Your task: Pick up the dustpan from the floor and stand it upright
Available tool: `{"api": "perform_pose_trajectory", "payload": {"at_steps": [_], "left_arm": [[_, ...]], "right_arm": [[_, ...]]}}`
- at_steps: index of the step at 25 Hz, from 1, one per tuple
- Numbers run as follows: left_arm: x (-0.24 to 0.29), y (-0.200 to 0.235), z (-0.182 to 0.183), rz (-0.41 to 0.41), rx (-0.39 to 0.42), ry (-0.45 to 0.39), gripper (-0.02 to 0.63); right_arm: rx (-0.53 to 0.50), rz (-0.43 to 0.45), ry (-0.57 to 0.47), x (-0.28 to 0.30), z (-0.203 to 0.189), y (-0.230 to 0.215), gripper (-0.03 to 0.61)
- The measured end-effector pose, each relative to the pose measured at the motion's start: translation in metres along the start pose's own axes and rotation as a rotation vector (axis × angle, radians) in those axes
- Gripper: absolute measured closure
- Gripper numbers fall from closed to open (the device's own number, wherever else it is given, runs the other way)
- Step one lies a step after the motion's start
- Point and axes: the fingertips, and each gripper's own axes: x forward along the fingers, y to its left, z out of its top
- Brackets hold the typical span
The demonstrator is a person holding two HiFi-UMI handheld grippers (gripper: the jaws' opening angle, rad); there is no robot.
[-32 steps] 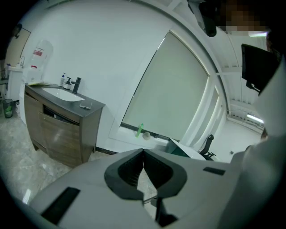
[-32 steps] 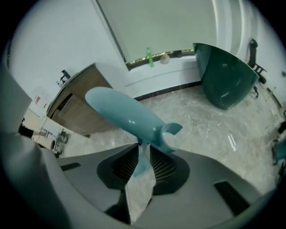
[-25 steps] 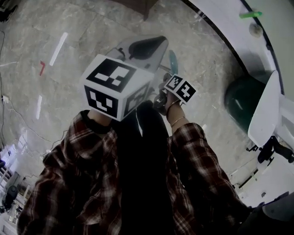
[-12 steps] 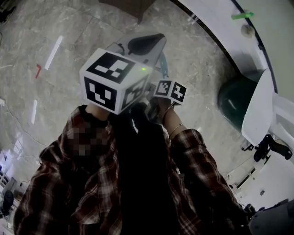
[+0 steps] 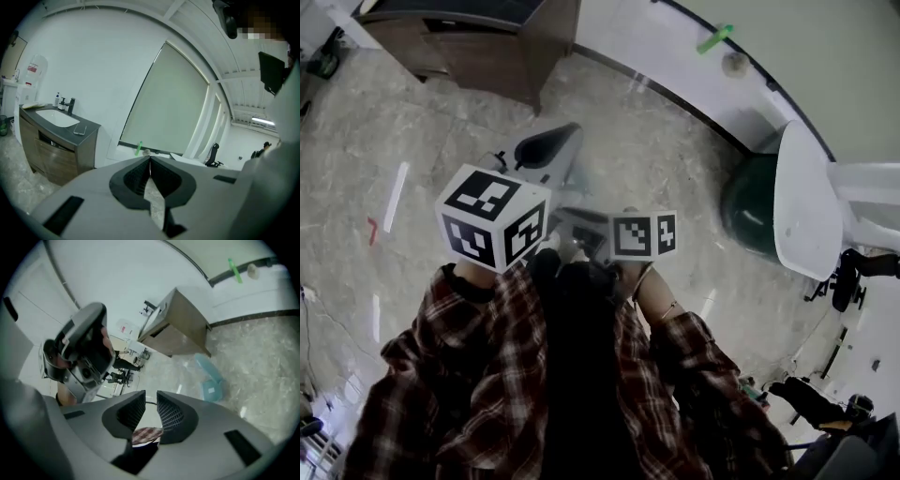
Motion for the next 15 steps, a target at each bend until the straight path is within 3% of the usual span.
{"api": "perform_pose_trajectory", "payload": {"at_steps": [2, 5, 11, 15], "left_arm": [[-0.004, -0.014, 0.0, -0.014, 0.0, 0.003, 0.601], [-0.007, -0.036, 0.0, -0.025, -0.007, 0.004, 0.601], [-0.009, -0.074, 0.021, -0.095, 0.064, -0.006, 0.601], [-0.012, -0.091, 0.026, -0.127, 0.089, 0.022, 0.601]], "right_arm": [[-0.034, -0.029, -0.107, -0.032, 0.02, 0.007, 0.494], [-0.115, -0.086, -0.274, -0.081, 0.047, 0.018, 0.545], [-0.418, -0.231, -0.558, -0.159, 0.089, 0.061, 0.566], [-0.572, -0.345, -0.667, -0.19, 0.1, 0.089, 0.568]]}}
